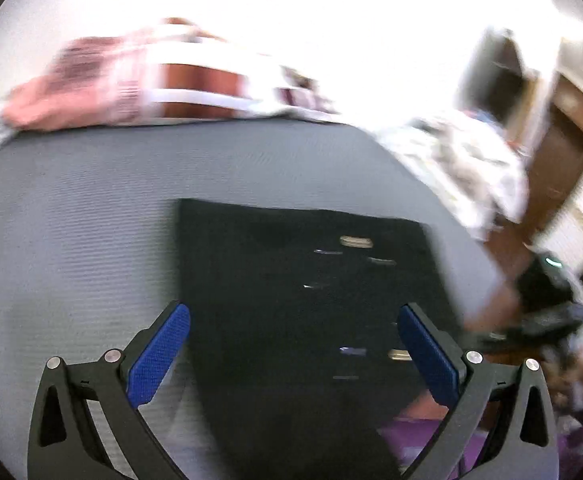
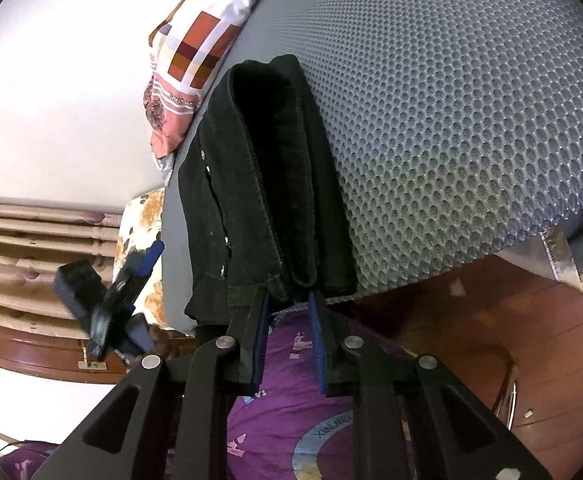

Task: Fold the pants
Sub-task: 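Lift the folded jeans edge with the right gripper and fold it over the pocket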

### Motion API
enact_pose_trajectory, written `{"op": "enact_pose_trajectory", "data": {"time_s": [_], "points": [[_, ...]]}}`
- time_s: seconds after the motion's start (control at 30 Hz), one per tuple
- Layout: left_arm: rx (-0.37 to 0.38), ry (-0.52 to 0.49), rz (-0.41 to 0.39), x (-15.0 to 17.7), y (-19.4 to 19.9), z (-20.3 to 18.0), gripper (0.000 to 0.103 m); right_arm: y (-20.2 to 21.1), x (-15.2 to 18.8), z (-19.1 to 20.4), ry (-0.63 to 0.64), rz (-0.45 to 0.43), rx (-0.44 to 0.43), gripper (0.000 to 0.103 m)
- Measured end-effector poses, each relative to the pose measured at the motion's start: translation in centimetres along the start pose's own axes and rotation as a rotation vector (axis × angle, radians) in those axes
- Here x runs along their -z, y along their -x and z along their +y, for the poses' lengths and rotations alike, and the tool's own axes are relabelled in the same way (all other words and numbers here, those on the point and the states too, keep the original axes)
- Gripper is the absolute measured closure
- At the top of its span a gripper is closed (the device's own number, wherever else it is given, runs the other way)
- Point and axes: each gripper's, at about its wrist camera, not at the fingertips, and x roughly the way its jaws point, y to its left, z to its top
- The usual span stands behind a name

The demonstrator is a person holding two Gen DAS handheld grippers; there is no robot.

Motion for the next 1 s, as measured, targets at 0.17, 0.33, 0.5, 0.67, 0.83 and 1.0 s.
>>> {"op": "enact_pose_trajectory", "data": {"time_s": [0.17,0.33,0.5,0.67,0.83,1.0], "points": [[0.062,-0.281,0.127,3.0,-5.4,-7.9,0.002,0.0,-0.1,-0.3,-0.002,-0.002,-0.025,0.085],[-0.009,-0.446,0.162,5.4,-8.2,-10.8,0.003,1.2,-1.0,0.9,0.097,0.013,0.008,0.078],[0.007,-0.429,0.170,5.0,-8.6,-10.5,0.003,2.5,-4.7,3.8,0.258,-0.088,0.073,0.074],[-0.024,-0.449,0.166,5.3,-8.7,-10.8,0.003,1.8,-10.1,3.8,0.265,-0.178,0.015,0.040],[-0.032,-0.454,0.163,5.9,-8.5,-11.1,0.003,-0.7,-13.3,3.1,0.235,-0.160,-0.045,0.035],[-0.030,-0.456,0.166,6.1,-8.3,-11.2,0.003,-4.0,-13.0,3.5,0.256,-0.073,-0.074,0.039]]}}
